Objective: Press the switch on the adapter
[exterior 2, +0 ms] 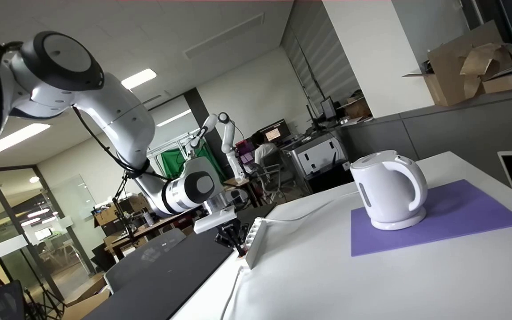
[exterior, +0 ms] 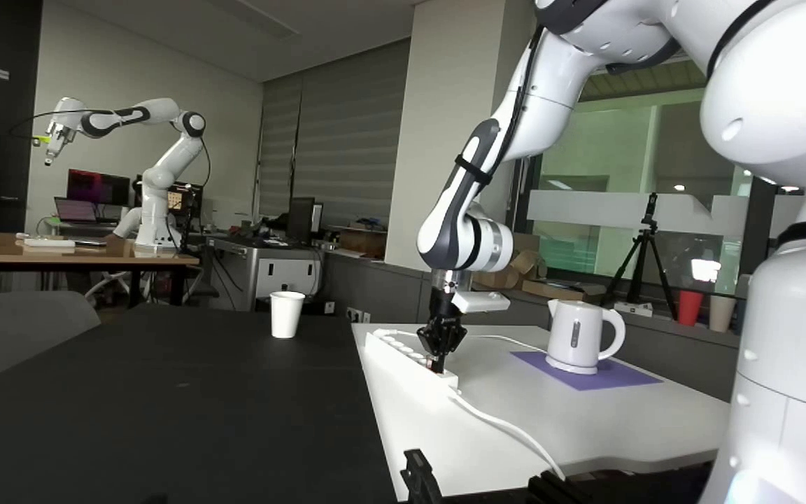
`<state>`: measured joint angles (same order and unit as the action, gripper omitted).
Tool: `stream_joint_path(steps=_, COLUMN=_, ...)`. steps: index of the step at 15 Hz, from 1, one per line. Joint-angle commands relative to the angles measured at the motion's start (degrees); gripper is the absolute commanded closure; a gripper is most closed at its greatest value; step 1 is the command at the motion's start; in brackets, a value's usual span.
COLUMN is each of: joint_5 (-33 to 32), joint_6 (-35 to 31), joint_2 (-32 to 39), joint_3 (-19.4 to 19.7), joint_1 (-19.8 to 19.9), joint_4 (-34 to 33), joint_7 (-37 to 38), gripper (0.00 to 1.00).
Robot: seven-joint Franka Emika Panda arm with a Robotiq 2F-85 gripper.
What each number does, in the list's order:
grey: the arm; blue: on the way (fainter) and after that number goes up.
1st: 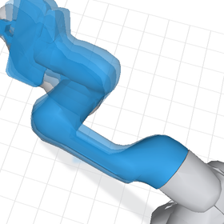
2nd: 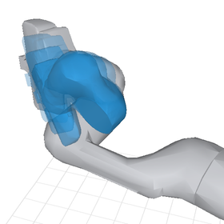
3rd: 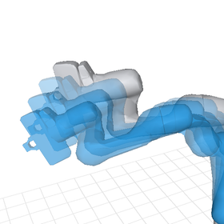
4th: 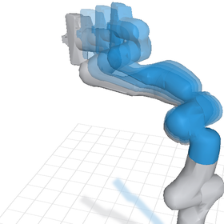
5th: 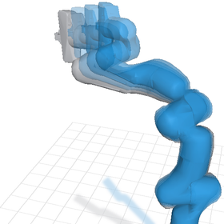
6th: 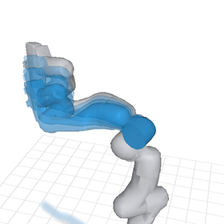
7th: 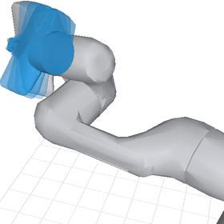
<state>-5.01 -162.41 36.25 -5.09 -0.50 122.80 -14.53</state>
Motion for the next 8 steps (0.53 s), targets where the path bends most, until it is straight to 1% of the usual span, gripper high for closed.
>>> stream_joint_path(steps=1, joint_5=-5.5, joint_6=-0.9, joint_2=4.0, joint_3=6.1, joint_1=-8.3, joint_4=-1.3, joint_7=6.6, gripper=1.0)
stream_joint_path(steps=4, joint_5=-8.5, joint_6=-1.1, joint_2=4.5, joint_3=9.0, joint_1=-12.5, joint_4=-1.4, joint_7=9.8, gripper=1.0)
stream_joint_path(steps=8, joint_5=-11.4, joint_6=-1.7, joint_2=4.9, joint_3=11.8, joint_1=-16.3, joint_4=-1.3, joint_7=12.8, gripper=1.0)
